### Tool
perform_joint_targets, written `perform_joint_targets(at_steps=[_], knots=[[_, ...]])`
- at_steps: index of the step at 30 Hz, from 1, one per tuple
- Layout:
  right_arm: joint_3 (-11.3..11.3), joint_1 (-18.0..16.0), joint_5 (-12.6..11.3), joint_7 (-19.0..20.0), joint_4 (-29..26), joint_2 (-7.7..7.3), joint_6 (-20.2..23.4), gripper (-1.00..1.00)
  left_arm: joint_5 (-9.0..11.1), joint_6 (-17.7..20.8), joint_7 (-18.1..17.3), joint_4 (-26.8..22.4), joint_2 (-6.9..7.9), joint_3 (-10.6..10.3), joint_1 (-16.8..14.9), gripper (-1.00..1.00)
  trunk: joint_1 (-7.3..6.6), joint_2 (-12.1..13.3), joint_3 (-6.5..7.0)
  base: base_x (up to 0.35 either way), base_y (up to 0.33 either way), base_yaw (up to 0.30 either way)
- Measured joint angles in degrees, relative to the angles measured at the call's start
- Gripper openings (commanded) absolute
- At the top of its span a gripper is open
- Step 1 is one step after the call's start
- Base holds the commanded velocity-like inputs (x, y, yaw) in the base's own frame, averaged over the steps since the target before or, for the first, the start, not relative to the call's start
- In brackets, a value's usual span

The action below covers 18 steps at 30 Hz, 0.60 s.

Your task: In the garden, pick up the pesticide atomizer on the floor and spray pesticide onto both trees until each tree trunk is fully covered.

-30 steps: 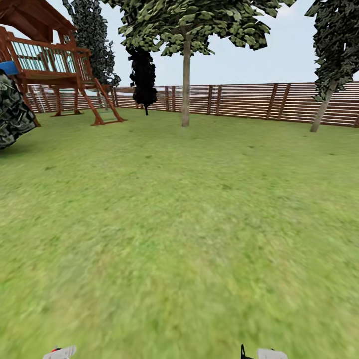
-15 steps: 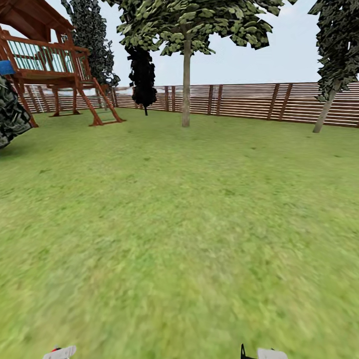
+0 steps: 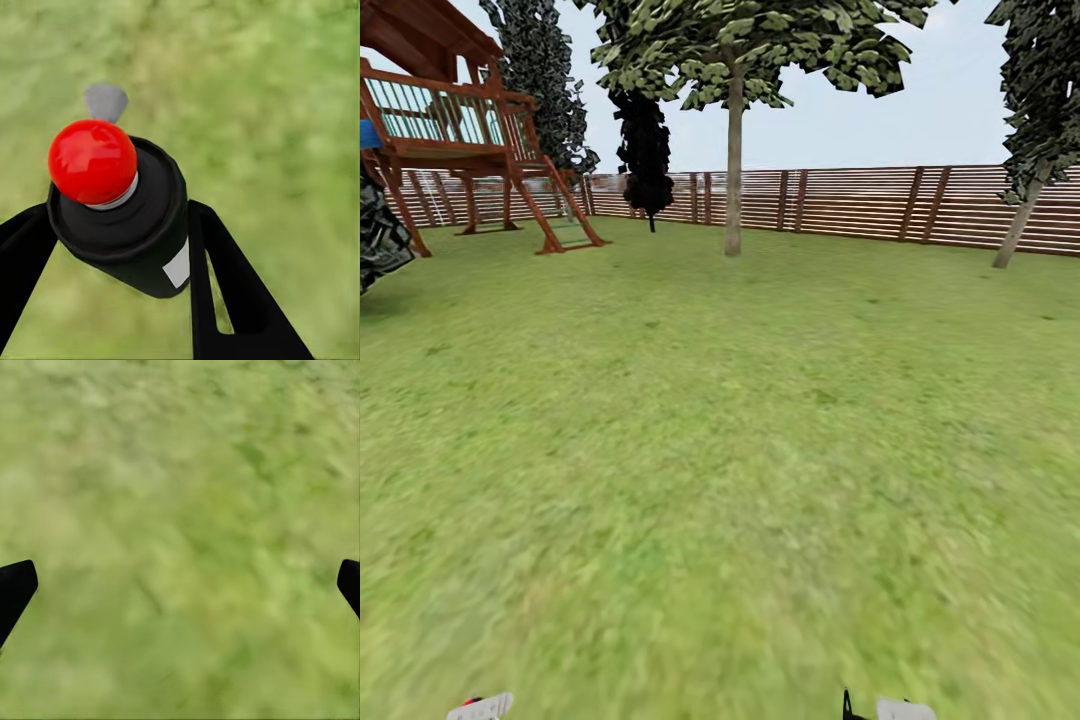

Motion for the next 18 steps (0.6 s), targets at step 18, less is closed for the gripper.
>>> perform_joint_targets(at_steps=[18], knots=[[0.0, 0.0, 0.0, 0.0, 0.0, 0.0, 0.0, 1.0, -0.1, 0.0, 0.0, 0.0, 0.0, 0.0, 0.0, -1.0, 0.0, 0.0, 0.0, 0.338, 0.0, 0.0]])
